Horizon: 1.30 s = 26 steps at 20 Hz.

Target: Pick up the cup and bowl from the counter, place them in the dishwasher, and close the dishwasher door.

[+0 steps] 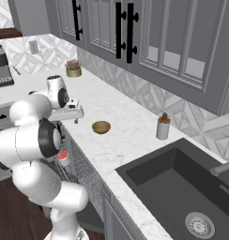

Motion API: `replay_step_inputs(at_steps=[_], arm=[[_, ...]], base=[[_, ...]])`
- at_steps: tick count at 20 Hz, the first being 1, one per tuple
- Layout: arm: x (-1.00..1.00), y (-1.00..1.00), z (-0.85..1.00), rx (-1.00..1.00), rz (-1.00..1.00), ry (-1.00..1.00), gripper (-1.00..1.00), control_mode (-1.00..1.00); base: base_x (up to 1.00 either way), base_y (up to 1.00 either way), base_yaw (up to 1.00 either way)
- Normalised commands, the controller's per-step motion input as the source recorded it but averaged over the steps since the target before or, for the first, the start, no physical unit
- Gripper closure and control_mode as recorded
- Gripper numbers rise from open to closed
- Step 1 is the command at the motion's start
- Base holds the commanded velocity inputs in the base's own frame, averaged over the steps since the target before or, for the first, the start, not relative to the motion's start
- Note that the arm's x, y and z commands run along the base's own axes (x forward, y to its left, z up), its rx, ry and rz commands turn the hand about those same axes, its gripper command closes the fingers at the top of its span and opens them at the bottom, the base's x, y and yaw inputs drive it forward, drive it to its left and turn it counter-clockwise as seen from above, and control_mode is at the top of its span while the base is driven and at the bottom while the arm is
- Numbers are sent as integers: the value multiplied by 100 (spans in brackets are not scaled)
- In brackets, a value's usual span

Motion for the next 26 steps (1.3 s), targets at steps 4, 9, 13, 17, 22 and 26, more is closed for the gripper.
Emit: replay_step_inputs(at_steps=[4, 9, 13, 17, 22, 26], arm=[[16, -62, -32, -1, 5, 1, -100, -100], [16, -57, -38, 0, 6, 0, -100, -100], [29, -43, -36, 0, 8, 0, -100, -100], [61, -25, -28, 0, 13, 0, -100, -100], [59, -5, -15, 0, 7, 0, -100, -100], [49, 1, -13, -1, 1, 0, -100, -100]], base=[[0, 0, 0], [0, 0, 0], [0, 0, 0], [0, 0, 0], [0, 0, 0], [0, 0, 0]])
